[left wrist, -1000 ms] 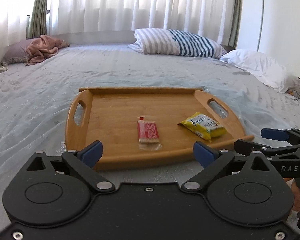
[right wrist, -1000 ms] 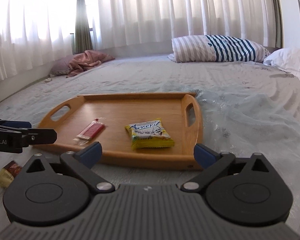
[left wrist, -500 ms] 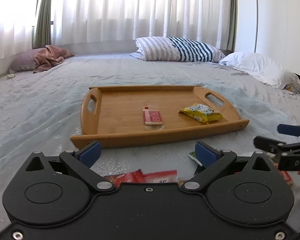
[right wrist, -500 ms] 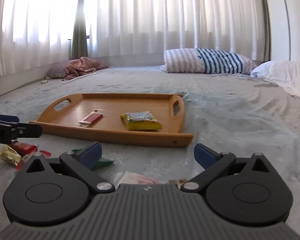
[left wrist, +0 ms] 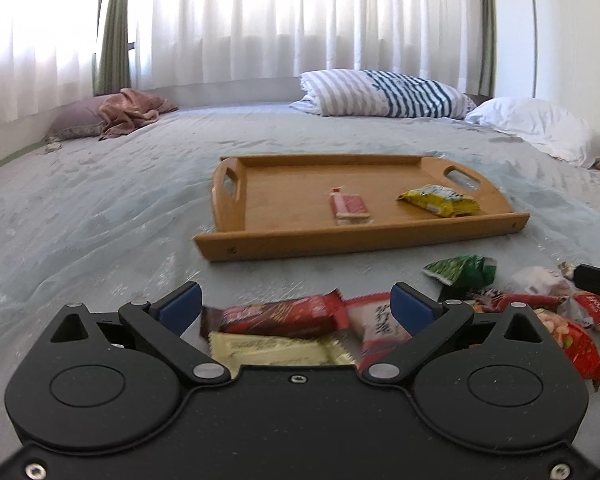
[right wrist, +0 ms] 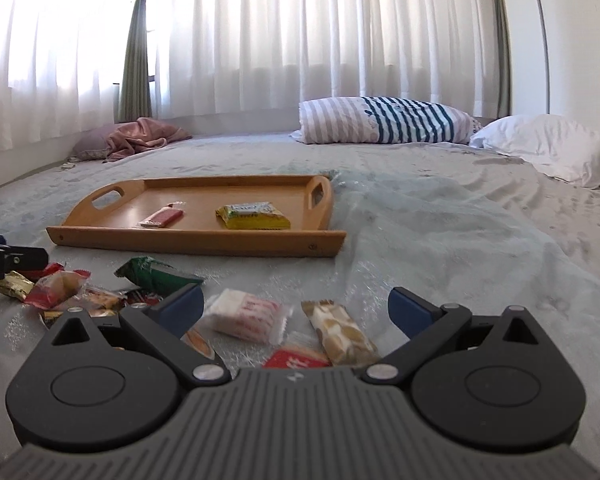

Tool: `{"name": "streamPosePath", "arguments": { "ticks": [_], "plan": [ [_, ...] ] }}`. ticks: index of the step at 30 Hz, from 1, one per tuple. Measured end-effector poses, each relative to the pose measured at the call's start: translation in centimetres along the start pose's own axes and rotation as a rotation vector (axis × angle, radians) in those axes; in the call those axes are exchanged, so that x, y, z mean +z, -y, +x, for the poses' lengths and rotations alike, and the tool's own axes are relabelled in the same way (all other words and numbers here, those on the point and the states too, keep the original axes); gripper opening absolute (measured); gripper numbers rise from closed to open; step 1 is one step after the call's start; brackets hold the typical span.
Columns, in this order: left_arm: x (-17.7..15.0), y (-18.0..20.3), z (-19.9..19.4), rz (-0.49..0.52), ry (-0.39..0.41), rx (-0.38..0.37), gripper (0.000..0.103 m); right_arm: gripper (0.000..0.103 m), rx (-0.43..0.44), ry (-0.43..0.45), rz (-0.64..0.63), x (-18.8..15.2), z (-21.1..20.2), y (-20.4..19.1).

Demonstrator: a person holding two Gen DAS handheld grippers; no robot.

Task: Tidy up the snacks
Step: 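Open both tools and pull them back toward the snack pile, then grasp the red Biscoff packet with the right tool while the left tool reaches into the pile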

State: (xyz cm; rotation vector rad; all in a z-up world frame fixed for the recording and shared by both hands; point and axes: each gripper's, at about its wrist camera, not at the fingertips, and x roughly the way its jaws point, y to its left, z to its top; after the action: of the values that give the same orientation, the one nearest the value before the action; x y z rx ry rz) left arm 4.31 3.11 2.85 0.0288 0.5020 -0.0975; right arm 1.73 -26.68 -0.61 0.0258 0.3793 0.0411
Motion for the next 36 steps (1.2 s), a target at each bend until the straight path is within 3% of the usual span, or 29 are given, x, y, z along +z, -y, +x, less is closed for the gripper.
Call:
{"name": "streamPosePath", "arguments": {
  "ticks": [9, 14, 16, 20, 23, 27, 30, 36],
  "plan": [
    [-1.6, -1.3, -1.0, -0.023, -0.018, 0.044, 0.1, 0.103, -0.044, -0.016, -0.001, -1.4, -0.9, 0.0],
    [-2.3, -1.7, -1.3, -0.035, -0.062, -0.007, 0.091, 0.103, -0.073, -0.022, 0.017, -2.3, -0.9, 0.2],
    [-2.6, -1.6, -1.1, -0.036, -0.077, -0.011, 0.083, 0.103, -0.089, -0.019, 0.017, -2.5, -1.0, 0.2],
    [-2.8, -1.5, -1.2, -0.048, -0.067, -0.011, 0.081, 0.102, -0.102, -0.012, 0.02, -2.6, -1.3, 0.1],
    [-2.9, -1.4, -1.4, -0.051, -0.062, -0.016, 0.073, 0.1, -0.118, -0.027, 0.016, -3.0, -1.4, 0.0],
    [-2.8, -1.4, -1.8, -0.055, -0.062, -0.001, 0.056, 0.09, -0.123, -0.023, 0.004, -3.4, -2.0, -0.4],
    [-2.6, -1.7, -1.7, -0.071, -0.067, 0.008, 0.05, 0.081, -0.119, -0.017, 0.003, -3.2, -2.4, -0.9],
    [-2.3, -1.7, -1.5, -0.087, -0.07, 0.006, 0.05, 0.059, -0.103, -0.027, -0.017, -3.2, -2.7, -2.1]
  ]
}}
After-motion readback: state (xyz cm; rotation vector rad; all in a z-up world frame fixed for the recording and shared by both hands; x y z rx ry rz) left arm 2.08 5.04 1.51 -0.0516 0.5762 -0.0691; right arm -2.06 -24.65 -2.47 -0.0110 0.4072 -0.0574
